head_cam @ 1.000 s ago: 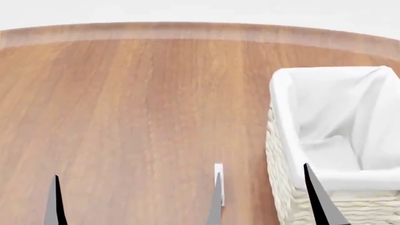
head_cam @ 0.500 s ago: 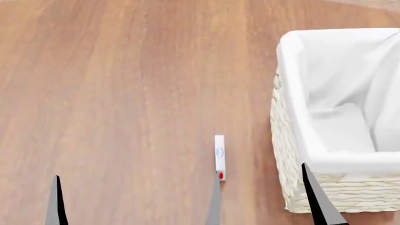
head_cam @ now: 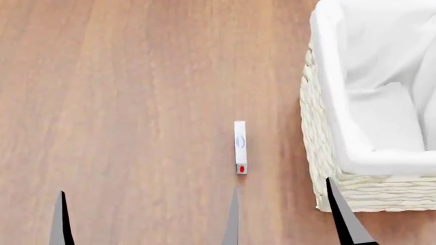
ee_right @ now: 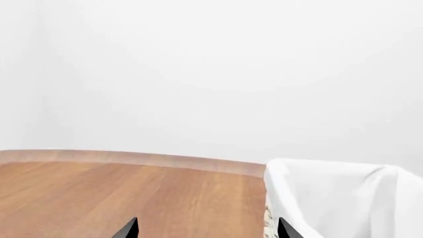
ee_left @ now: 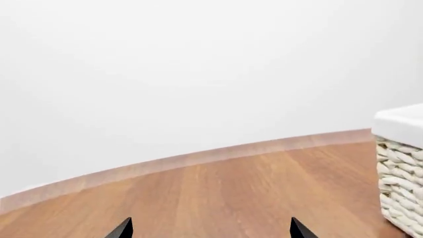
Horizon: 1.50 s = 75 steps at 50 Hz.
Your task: Pick up the alphabet soup and the cream cheese box, and put them in the basket.
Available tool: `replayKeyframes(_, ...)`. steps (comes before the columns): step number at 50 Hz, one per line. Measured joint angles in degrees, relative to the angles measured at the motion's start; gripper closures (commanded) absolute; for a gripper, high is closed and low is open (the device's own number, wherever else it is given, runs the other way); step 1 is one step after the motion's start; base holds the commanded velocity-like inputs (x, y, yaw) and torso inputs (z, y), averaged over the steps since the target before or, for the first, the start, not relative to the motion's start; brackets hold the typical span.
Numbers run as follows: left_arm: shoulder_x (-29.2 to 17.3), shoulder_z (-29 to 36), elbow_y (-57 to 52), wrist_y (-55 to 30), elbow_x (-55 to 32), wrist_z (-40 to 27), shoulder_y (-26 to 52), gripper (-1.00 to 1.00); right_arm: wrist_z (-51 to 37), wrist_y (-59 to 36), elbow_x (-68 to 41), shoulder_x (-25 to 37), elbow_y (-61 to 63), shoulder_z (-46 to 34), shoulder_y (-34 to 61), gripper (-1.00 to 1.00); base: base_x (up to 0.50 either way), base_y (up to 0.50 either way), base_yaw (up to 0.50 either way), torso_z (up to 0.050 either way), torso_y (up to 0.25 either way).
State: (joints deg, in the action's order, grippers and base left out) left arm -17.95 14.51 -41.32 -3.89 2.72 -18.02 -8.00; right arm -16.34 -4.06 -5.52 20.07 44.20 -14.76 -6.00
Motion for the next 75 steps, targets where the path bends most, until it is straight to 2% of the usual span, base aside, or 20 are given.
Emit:
replayKeyframes(29, -0.6, 0.2, 0.4, 0.5, -1.6, -0.8, 0.2, -1.0, -0.5, -0.5, -1.3, 0.6, 0.0, -0.3, 0.2, -1.0, 0.0, 0.0, -0.09, 0.0, 0.0)
replayKeyframes(75, -1.7, 0.7, 0.2, 0.8, -2.1, -2.1, -0.1, -1.0, -1.6, -0.5, -1.2, 1.5, 0.1, -1.2, 0.2, -1.0, 0.0, 0.0, -0.2, 0.0, 0.0)
